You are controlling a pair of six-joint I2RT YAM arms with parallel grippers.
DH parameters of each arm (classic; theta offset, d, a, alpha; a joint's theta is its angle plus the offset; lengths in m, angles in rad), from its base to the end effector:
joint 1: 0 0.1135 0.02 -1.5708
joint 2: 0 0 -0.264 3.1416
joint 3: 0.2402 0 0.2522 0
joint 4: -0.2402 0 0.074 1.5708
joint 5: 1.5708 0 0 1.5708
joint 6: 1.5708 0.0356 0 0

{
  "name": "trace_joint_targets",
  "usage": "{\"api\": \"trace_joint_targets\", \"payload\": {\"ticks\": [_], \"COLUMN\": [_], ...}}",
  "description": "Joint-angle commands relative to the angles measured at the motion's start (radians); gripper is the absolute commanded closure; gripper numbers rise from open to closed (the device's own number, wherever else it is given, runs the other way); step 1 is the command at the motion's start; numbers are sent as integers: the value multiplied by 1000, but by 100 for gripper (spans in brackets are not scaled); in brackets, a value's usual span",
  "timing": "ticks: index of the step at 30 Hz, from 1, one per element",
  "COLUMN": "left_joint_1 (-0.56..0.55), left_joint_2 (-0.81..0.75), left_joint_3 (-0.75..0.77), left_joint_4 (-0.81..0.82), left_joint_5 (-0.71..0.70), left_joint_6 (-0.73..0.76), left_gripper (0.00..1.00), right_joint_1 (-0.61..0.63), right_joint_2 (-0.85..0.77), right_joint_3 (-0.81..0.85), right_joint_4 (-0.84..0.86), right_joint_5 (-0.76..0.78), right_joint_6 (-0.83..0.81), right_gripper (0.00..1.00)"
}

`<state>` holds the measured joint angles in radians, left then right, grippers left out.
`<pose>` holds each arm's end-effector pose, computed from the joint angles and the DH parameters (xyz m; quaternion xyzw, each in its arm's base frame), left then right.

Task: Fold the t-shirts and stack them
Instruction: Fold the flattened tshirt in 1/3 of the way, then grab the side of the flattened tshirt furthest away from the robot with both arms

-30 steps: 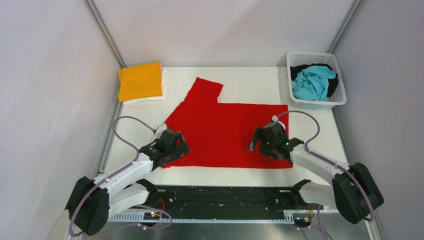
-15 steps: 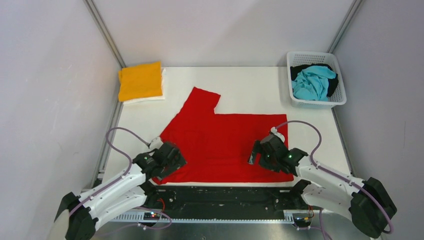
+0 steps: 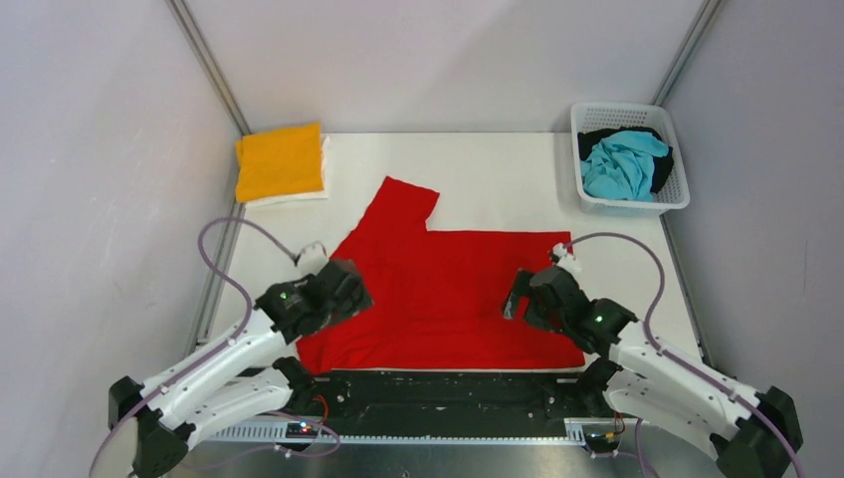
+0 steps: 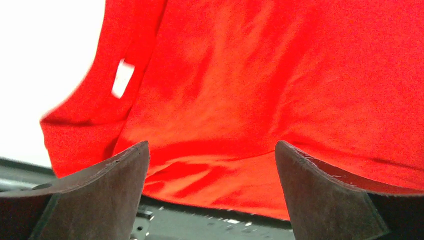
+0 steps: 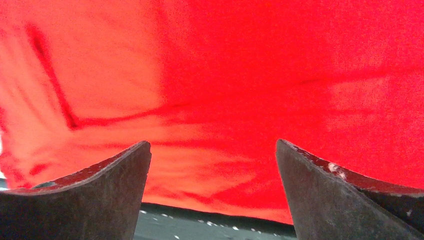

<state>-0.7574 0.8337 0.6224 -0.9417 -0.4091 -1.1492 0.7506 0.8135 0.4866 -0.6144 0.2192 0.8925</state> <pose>0.1100 -0.0845 0.2188 -0.2278 0.9313 -0.0505 0.2796 0.1178 0.0993 0.1956 0.1008 0.9404 0.1545 0.2857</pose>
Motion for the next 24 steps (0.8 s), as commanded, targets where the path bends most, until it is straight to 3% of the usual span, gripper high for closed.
{"api": "trace_joint_targets", "payload": {"ticks": [1, 4, 8, 16, 20, 24], "left_joint_1": [-7, 56, 210, 408, 429, 440], "left_joint_2": [64, 202, 458, 1117, 1363, 1520], "left_joint_3": [252, 374, 575, 1224, 1487, 1620], "left_joint_4": [52, 150, 301, 353, 350, 350], "left_joint_5": [-227, -221, -52, 254, 180, 196], "left_joint_6": [184, 362, 538, 706, 776, 795], "left_gripper": [0, 0, 0, 0, 0, 0], "right_joint_1": [-27, -102, -237, -494, -559, -593], "right_joint_2": [-105, -148, -173, -8, 88, 157], "right_joint_3": [114, 117, 116, 114, 114, 113], "right_joint_4": [42, 83, 106, 141, 195, 229], "right_joint_5": [205, 208, 146, -89, -195, -272], "right_joint_6": [-61, -133, -195, -251, -268, -272], "right_gripper": [1, 1, 1, 1, 1, 1]}}
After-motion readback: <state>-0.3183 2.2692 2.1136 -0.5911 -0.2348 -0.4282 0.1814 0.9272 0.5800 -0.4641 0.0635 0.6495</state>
